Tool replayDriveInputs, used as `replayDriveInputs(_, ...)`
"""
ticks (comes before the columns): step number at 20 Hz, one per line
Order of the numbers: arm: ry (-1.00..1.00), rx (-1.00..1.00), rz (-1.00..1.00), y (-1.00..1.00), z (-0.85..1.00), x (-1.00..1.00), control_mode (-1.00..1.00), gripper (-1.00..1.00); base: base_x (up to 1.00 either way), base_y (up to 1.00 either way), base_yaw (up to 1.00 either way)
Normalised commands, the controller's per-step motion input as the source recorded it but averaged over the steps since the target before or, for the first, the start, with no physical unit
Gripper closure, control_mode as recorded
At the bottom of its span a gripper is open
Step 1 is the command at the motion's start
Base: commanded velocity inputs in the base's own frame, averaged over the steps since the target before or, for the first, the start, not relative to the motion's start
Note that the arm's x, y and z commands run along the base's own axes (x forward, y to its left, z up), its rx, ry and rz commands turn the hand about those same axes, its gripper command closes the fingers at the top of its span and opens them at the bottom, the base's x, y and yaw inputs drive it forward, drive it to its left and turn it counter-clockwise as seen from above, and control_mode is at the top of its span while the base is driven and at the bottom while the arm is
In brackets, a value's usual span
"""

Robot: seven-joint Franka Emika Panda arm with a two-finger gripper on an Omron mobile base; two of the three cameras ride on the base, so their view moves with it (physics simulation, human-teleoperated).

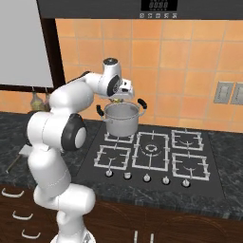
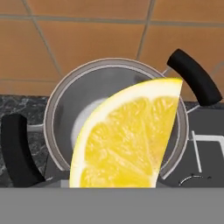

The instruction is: Put the mushroom and lemon wedge in the pot. Retrieve the spatula and lightly stir the vegetables in the pot.

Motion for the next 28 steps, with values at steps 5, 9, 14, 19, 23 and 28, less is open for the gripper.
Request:
replayDriveInputs(5, 0.01, 0.00, 0.00, -0.01, -0.09, 0.56, -1.00, 1.00, 0.00, 0.00, 0.00)
replayDriveInputs(9, 0.06, 0.00, 0.00, 0.00, -0.62, 0.66, -1.00, 1.00, 0.00, 0.00, 0.00)
replayDriveInputs(14, 0.12, 0.00, 0.00, 0.00, -0.44, 0.51, -1.00, 1.00, 0.00, 0.00, 0.00)
replayDriveInputs(19, 0.06, 0.00, 0.00, -0.02, -0.28, 0.17, -1.00, 1.00, 0.00, 0.00, 0.00)
replayDriveInputs(23, 0.02, 0.00, 0.00, -0.07, -0.36, 0.10, -1.00, 1.00, 0.00, 0.00, 0.00)
replayDriveInputs(28, 0.00, 0.00, 0.00, 0.00, -0.43, 0.01, -1.00, 1.00, 0.00, 0.00, 0.00)
